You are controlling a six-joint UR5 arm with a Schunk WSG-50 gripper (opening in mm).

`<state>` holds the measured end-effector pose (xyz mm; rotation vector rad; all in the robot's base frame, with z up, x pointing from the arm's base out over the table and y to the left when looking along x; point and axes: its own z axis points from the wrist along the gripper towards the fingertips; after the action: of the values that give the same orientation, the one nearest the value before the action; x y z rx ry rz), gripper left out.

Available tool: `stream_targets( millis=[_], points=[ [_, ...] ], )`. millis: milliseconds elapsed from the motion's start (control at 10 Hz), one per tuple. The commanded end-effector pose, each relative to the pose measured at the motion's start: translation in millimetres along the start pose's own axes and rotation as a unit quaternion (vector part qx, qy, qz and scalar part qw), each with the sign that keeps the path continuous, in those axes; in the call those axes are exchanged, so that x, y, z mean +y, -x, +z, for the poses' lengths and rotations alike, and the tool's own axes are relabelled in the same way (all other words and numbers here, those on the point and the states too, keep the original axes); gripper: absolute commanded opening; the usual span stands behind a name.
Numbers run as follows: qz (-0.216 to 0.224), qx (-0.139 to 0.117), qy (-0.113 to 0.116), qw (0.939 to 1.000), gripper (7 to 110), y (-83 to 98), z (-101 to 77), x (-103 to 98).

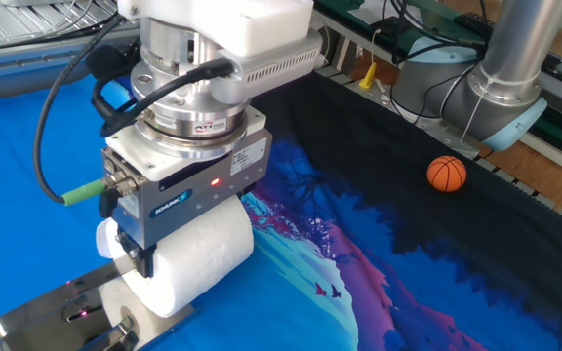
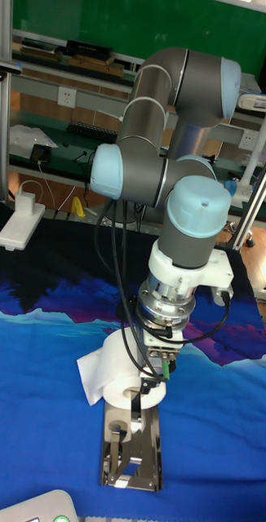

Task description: Put the toilet paper on its holder

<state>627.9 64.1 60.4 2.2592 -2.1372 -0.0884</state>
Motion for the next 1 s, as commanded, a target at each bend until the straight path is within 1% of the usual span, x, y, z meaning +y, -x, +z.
stream_targets(
  millis=[0, 400, 600, 900],
  points=[
    [-0.003, 0.0, 0.004, 1.0, 7, -1.4, 0.3, -2.2],
    [0.002, -0.003, 0.008, 1.0, 7, -2.3, 0.5, -4.3],
    [0.023, -0.009, 0.013, 0.9996, 7, -1.4, -3.1, -2.6],
    [0.042, -0.009, 0.007, 0.9991, 7, -0.7, -6.7, -0.2]
  ],
)
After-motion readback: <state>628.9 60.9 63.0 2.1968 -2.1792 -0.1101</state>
